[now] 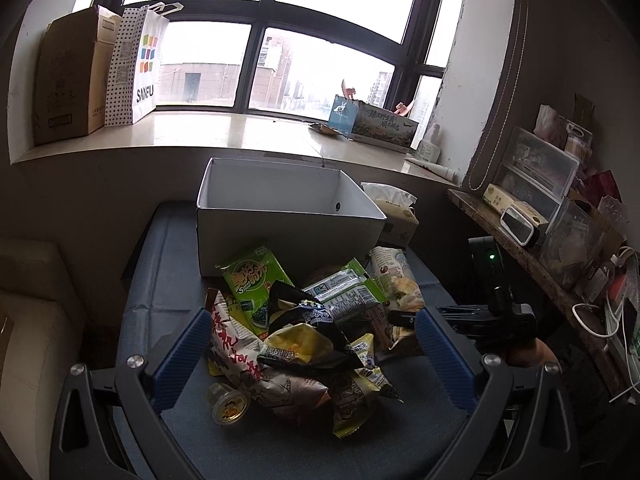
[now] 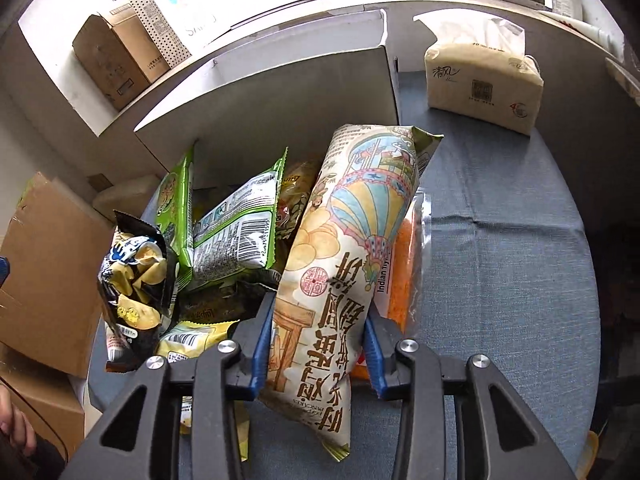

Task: Organize snacks
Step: 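Grasp the tall printed wafer-roll bag with the right gripper, then carry the wafer bag into the box while the left drops the dark chip bag in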

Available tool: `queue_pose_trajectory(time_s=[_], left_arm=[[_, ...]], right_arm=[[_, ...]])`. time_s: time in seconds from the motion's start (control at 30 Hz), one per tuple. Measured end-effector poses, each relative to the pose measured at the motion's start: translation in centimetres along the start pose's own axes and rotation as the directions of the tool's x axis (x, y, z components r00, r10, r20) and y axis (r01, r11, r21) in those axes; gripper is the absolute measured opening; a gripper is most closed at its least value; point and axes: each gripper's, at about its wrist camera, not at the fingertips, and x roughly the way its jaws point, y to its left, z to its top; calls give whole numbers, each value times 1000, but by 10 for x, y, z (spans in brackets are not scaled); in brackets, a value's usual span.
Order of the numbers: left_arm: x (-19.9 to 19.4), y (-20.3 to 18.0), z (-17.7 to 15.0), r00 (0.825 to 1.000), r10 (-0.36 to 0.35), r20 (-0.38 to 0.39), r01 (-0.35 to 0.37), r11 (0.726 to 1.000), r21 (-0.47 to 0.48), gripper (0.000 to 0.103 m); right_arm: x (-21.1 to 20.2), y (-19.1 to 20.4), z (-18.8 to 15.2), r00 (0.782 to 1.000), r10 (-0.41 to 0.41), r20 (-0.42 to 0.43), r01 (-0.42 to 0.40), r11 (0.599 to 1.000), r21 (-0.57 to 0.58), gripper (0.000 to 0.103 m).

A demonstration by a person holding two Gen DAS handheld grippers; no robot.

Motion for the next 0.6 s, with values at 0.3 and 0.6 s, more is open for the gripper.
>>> queue_pose_trajectory(time_s=[0.3, 0.6], left_arm=[[64, -2, 1, 982, 46, -183, -41, 999, 34, 103], [138, 1, -1, 923, 109, -370, -77, 992, 99, 103]], right_arm=[[-87, -16, -18, 987, 20, 161, -31, 997, 64, 42], [-140, -20, -32, 956, 43, 289, -67, 995, 75, 42]])
